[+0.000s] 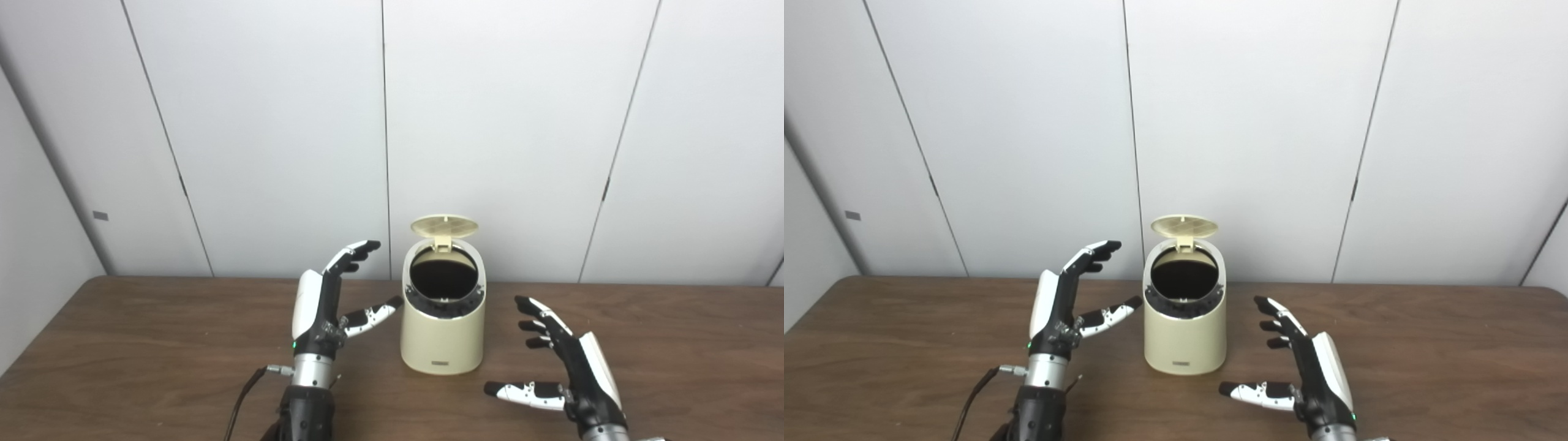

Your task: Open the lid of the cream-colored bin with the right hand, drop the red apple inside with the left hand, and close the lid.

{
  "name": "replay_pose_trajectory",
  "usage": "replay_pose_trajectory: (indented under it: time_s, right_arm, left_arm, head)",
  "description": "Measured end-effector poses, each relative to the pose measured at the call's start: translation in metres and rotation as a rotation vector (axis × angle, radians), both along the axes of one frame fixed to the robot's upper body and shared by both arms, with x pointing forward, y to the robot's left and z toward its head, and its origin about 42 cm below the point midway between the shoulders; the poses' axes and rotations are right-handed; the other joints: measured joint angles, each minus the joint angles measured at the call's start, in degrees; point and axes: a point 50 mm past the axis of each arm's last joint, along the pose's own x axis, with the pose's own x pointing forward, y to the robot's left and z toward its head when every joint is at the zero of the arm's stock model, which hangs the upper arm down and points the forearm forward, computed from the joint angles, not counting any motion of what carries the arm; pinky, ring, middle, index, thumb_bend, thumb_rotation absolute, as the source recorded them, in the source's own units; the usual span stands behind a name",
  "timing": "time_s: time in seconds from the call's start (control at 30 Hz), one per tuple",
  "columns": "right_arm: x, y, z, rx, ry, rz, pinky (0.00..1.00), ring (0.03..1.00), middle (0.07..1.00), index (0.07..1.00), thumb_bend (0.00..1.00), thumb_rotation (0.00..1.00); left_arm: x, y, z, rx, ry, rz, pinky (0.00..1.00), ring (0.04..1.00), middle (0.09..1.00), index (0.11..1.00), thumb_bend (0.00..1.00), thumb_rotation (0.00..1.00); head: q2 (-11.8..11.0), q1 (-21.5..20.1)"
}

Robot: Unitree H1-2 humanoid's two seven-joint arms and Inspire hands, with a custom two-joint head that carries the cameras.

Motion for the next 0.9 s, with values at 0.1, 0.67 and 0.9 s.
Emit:
replay_pose_trajectory:
  time_s: [0.1, 0.67, 0.9]
  right_arm:
    - [0.001, -0.003, -0.001, -0.004, 0.002, 0.0, 0.67, 0.782, 0.847, 0.835, 0.78, 0.05]
    - [0.027, -0.029, 0.028, -0.067, -0.098, 0.054, 0.68, 0.788, 0.851, 0.839, 0.69, 0.26]
    - [0.05, -0.009, 0.083, -0.211, -0.193, 0.152, 0.66, 0.798, 0.856, 0.851, 0.65, 0.37]
  left_arm:
    - [-0.008, 0.01, -0.008, -0.045, 0.032, -0.042, 0.7, 0.784, 0.814, 0.787, 0.71, 0.05]
    - [-0.051, 0.054, -0.037, -0.125, 0.143, -0.134, 0.67, 0.774, 0.809, 0.858, 0.74, 0.05]
    - [-0.043, 0.054, -0.046, -0.144, 0.159, -0.131, 0.61, 0.718, 0.764, 0.799, 0.73, 0.0]
  head:
    - [0.0, 0.3]
    - [-0.5, 0.4]
    - [-1.4, -0.3]
